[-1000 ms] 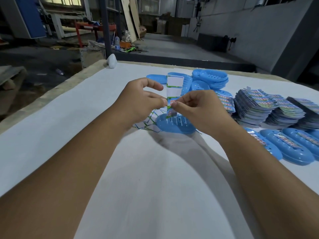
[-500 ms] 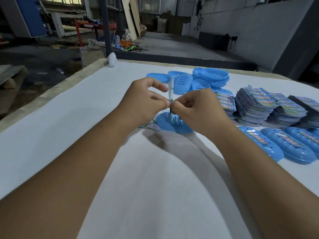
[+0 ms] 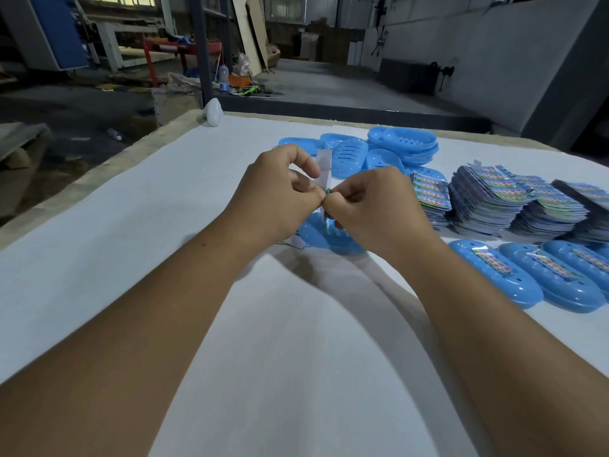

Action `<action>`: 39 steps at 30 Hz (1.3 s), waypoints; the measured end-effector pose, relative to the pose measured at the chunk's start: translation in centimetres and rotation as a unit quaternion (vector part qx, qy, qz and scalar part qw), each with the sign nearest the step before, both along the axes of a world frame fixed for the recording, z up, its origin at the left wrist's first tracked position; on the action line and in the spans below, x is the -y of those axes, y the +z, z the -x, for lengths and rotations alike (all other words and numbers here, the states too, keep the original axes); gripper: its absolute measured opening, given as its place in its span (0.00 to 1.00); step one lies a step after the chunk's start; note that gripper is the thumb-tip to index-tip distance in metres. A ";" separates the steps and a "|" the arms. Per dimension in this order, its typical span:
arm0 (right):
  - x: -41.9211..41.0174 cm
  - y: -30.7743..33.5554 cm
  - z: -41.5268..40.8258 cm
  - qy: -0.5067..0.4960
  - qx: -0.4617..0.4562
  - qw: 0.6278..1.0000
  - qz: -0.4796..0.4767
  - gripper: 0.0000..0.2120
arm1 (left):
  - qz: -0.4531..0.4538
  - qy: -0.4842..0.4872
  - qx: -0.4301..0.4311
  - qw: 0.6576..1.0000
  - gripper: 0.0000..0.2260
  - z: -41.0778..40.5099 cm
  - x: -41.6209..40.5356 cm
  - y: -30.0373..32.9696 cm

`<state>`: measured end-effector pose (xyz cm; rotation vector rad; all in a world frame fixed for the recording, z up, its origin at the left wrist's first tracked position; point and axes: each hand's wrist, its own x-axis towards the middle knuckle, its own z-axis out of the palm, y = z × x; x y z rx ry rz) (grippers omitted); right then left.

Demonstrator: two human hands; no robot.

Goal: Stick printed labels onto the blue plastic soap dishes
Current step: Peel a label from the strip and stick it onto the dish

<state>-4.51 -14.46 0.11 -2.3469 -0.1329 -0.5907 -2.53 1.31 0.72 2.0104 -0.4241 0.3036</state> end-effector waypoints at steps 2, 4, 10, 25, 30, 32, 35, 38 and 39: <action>-0.1 0.0 0.1 0.000 -0.001 1.000 -0.002 0.13 | 0.000 0.004 -0.001 1.000 0.11 0.0 -0.1 0.0; -0.1 0.1 0.1 -0.003 -0.002 1.000 0.000 0.12 | -0.003 0.003 -0.003 1.000 0.11 0.0 -0.1 0.0; -0.1 0.1 0.1 -0.014 0.004 1.000 0.017 0.14 | -0.005 -0.002 -0.004 1.000 0.10 -0.2 0.1 -0.1; -0.4 0.3 0.2 -0.032 -0.011 0.999 0.022 0.11 | 0.008 -0.010 -0.021 1.000 0.11 -0.3 0.0 0.0; -0.4 0.4 0.3 -0.031 -0.024 0.999 0.028 0.11 | 0.004 -0.012 -0.026 1.000 0.12 -0.3 0.0 0.0; -0.5 0.4 0.3 -0.031 -0.022 0.999 0.034 0.11 | 0.001 -0.009 -0.025 1.000 0.12 -0.3 0.0 0.0; -0.5 0.4 0.4 -0.025 -0.023 0.999 0.029 0.11 | 0.000 -0.007 -0.023 1.000 0.12 -0.4 0.0 0.0; -0.3 0.4 0.4 0.018 -0.032 0.997 -0.062 0.09 | 0.023 -0.006 -0.013 1.000 0.12 -0.5 -0.1 0.1; -0.1 0.4 0.2 0.019 -0.031 0.995 -0.095 0.10 | 0.034 -0.002 -0.012 0.999 0.11 -0.5 0.0 0.2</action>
